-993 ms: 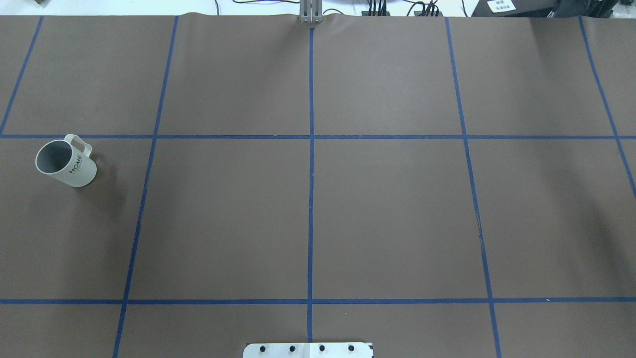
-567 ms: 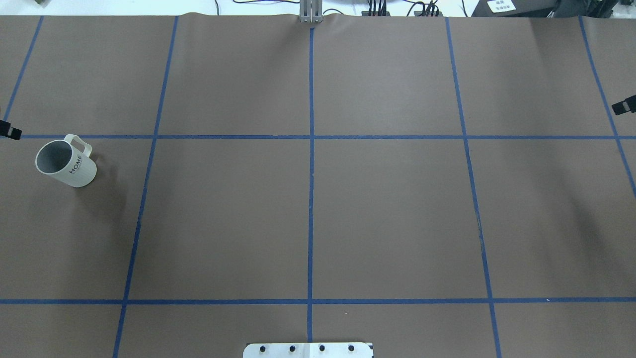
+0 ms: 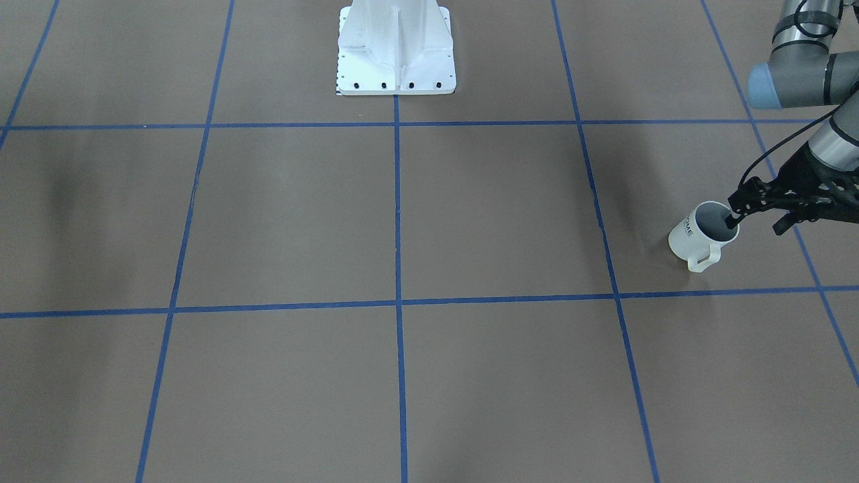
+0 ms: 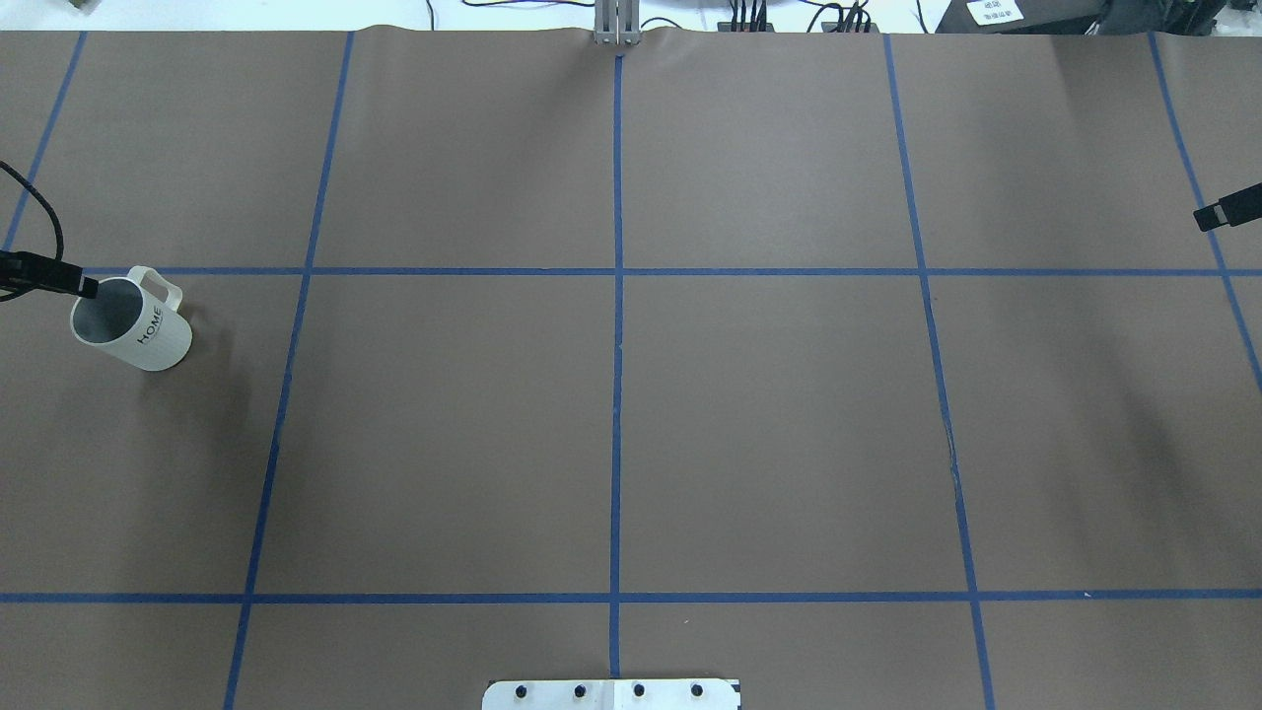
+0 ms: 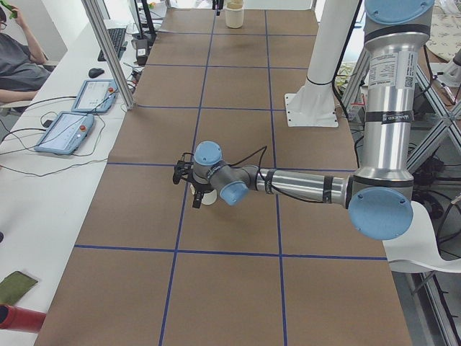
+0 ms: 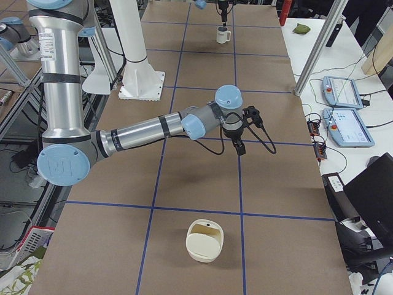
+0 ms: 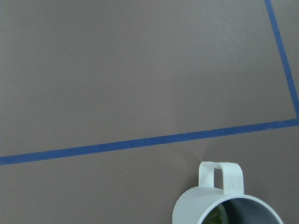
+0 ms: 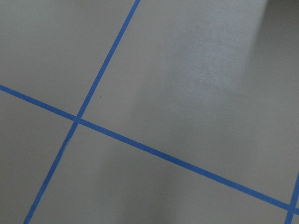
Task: Left arm hands cup to right arm to dump lemon
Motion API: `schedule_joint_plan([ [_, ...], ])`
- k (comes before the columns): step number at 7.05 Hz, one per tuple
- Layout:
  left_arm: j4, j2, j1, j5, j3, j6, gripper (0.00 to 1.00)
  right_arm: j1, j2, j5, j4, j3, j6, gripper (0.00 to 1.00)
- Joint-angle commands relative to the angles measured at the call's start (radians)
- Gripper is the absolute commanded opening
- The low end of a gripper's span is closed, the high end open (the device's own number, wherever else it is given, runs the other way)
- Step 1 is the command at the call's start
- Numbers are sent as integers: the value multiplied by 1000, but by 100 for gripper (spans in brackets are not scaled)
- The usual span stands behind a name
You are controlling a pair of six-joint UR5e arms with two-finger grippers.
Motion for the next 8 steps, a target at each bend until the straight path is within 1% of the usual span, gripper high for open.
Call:
schedule_joint_plan([
  [1,-27,13,11,3,-1,-2,38,-2,0,2,0,0,1,100],
  [2,-27,13,17,3,-3,-2,34,-2,0,2,0,0,1,100],
  [5,-32,13,40,4,-6,-4,34,-2,-5,2,0,0,-1,100],
  [6,-32,12,40,3,-7,-4,28,-2,-6,2,2,0,-1,100],
  [7,-32,13,41,4,-7,-2,0,-2,-6,2,2,0,-1,100],
  [8,-32,13,42,4,-7,2,0,-2,-6,2,3,0,-1,100],
])
